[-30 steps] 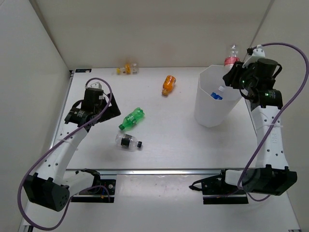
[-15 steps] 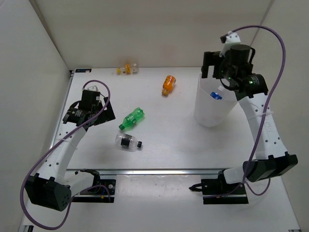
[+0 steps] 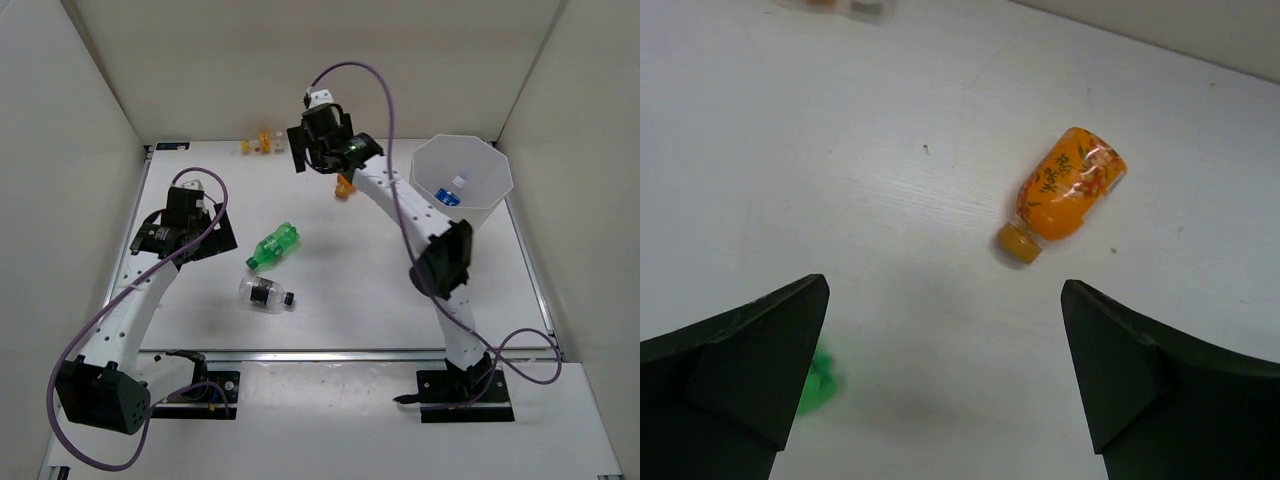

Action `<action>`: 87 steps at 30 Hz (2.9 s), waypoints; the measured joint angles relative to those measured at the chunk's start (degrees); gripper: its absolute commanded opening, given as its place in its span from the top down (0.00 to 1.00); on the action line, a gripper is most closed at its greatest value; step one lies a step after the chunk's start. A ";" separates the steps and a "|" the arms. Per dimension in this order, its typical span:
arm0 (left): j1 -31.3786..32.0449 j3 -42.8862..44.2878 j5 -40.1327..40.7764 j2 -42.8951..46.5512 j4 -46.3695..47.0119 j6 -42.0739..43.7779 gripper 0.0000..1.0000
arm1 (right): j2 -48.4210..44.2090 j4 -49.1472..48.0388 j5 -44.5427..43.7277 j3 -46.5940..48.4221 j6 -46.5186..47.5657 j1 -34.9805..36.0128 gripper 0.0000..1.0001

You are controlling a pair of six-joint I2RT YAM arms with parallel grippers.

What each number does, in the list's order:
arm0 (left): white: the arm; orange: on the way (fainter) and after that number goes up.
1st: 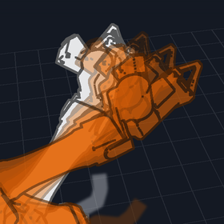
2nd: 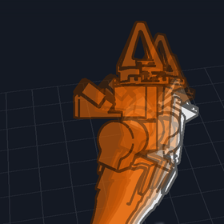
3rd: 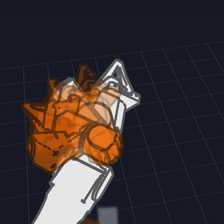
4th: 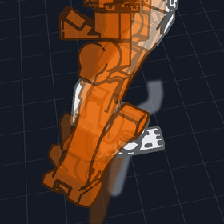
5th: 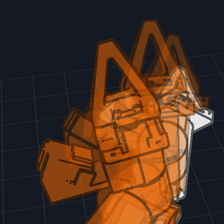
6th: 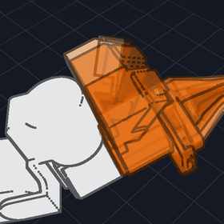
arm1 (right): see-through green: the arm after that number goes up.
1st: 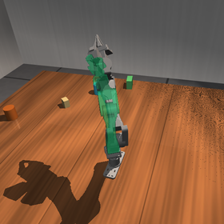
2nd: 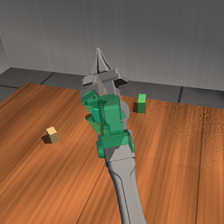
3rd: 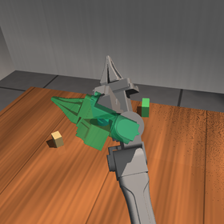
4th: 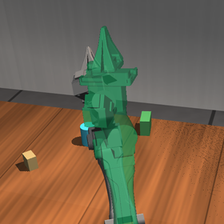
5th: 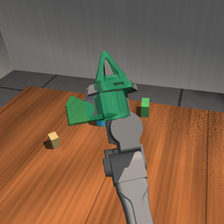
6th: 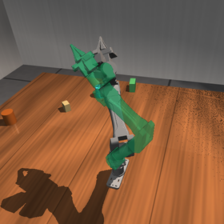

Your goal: Put the plastic bottles in the bin

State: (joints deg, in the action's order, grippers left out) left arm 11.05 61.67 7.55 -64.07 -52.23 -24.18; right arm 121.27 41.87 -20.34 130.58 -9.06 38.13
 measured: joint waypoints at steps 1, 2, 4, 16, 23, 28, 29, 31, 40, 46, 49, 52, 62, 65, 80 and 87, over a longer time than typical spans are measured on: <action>-0.02 -0.20 -0.02 0.00 0.00 0.13 0.02 | 5.07 1.70 -1.55 4.87 -1.05 0.13 0.01; -0.02 -0.42 -0.11 0.00 -0.04 0.22 0.01 | 9.88 3.10 -2.73 9.42 -2.47 0.02 0.00; -0.02 -1.05 -0.39 0.15 0.13 0.44 0.01 | 17.29 5.84 -4.09 16.15 -5.35 -1.03 0.01; 0.04 -4.00 -1.53 0.55 0.79 1.68 0.01 | 23.15 3.87 -8.61 14.19 -12.39 -10.14 0.01; 0.04 -4.63 -2.58 0.33 2.58 1.62 0.02 | 27.98 -0.76 -8.79 16.98 -14.38 -10.01 0.01; 0.02 -5.33 -3.43 -0.55 3.52 1.25 0.01 | 32.54 -0.74 -7.17 16.98 -16.83 -10.82 0.06; -0.02 -5.70 -3.58 -0.55 3.85 1.16 0.01 | 33.35 -0.76 -6.62 16.98 -17.11 -11.08 0.09; -0.07 -6.14 -3.76 -0.76 3.98 1.01 0.02 | 34.42 -0.72 -5.75 16.98 -17.51 -11.61 0.22; 0.02 -6.45 -5.38 -2.56 5.11 0.63 0.01 | 35.28 -0.04 -2.21 23.61 -14.43 -11.82 0.72; 1.49 -4.72 -8.33 -3.37 5.75 2.49 0.02 | 28.06 2.89 9.38 24.11 -8.74 -9.75 0.75; 3.76 -1.92 -8.57 -3.45 5.03 4.72 0.01 | 19.06 5.03 15.08 22.05 -5.35 -7.91 0.77; 6.19 1.03 -8.59 -3.85 4.68 6.86 0.01 | 9.20 6.40 17.07 21.81 -1.40 -6.16 0.78; 3.65 -0.07 -9.44 -4.72 4.17 8.17 0.01 | -26.95 5.46 20.63 -3.32 1.46 -18.14 0.80; 3.02 0.02 -9.01 -4.79 4.24 7.41 0.01 | -35.23 2.78 21.33 -20.55 0.17 -26.43 0.79; -0.44 25.97 -5.01 -34.58 12.68 -12.61 0.01 | -38.27 -0.48 23.91 -39.04 0.15 -36.06 0.01; -1.77 50.71 -3.34 -57.11 14.88 -20.06 0.02 | -39.04 -2.36 23.17 -39.04 2.91 -37.20 0.01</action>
State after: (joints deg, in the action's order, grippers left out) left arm 9.28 112.38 4.21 -121.19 -37.34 -44.25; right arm 82.24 39.51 2.83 91.55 -6.15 0.93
